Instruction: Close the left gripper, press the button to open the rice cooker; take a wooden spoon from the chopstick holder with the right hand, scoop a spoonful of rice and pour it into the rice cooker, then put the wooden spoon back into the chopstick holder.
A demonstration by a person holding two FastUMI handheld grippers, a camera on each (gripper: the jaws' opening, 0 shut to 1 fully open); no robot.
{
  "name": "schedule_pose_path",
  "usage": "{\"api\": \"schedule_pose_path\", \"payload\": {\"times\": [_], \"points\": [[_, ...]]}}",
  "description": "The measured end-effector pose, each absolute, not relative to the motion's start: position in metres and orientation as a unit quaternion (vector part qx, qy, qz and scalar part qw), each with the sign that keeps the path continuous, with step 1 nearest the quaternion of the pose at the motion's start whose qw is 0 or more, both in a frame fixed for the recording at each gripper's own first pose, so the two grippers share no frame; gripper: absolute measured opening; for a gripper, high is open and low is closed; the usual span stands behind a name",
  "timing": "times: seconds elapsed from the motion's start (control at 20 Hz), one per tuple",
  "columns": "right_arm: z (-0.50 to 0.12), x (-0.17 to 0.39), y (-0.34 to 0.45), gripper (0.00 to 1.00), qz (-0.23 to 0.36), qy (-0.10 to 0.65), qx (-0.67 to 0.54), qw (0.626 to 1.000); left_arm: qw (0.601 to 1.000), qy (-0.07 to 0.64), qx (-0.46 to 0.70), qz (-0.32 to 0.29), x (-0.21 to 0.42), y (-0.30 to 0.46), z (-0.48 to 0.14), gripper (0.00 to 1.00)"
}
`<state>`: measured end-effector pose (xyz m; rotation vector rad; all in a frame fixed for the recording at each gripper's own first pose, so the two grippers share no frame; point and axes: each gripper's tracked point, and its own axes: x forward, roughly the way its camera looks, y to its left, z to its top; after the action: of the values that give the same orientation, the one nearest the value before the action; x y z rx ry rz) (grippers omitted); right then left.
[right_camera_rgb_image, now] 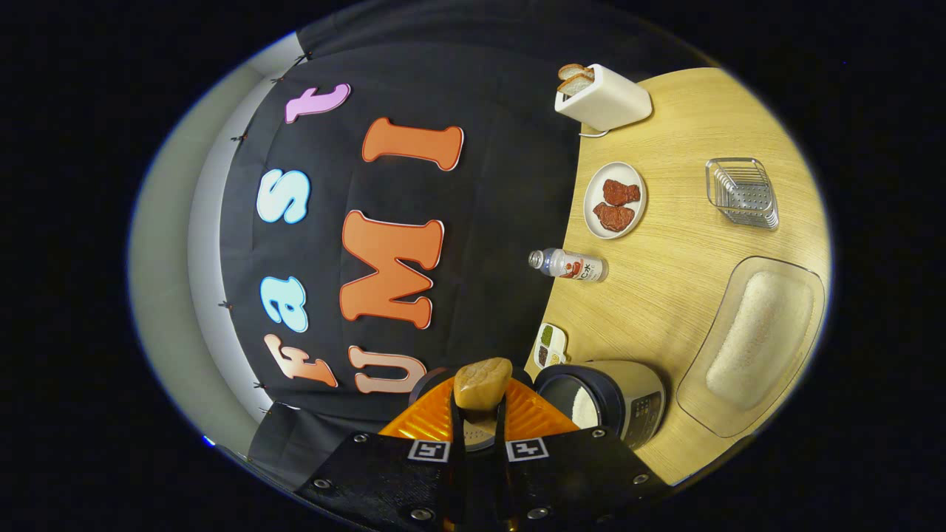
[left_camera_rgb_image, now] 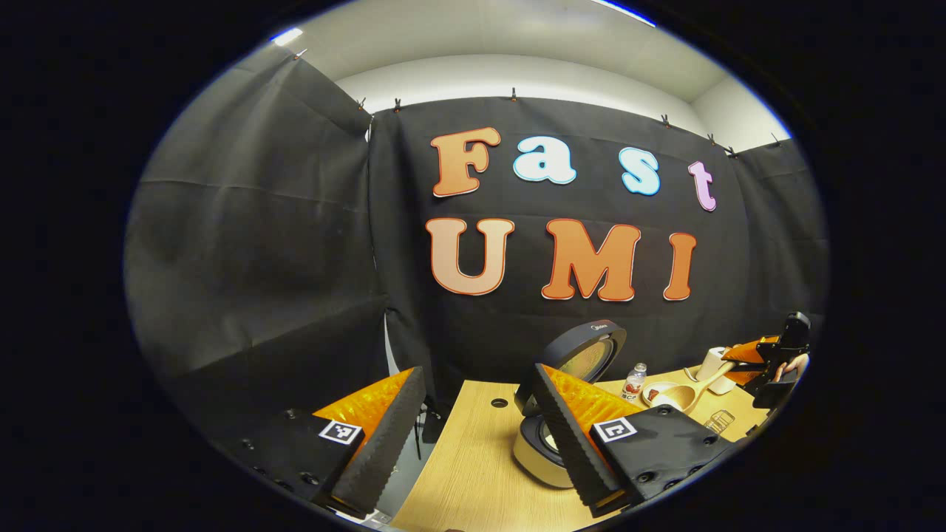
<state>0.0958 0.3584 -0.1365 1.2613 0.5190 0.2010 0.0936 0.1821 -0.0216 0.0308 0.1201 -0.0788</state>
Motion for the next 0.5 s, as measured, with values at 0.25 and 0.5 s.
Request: {"api": "schedule_pose_path", "payload": {"times": [0.25,0.5], "points": [[-0.127,0.114,0.384,0.13,0.092,0.231,0.563,0.788,0.997,0.064,0.017,-0.04,0.097,0.198,-0.025,0.98],[-0.113,0.129,0.406,0.13,0.1,0.215,0.528,0.815,0.997,0.066,0.013,-0.042,0.101,0.208,-0.027,0.98]]}}
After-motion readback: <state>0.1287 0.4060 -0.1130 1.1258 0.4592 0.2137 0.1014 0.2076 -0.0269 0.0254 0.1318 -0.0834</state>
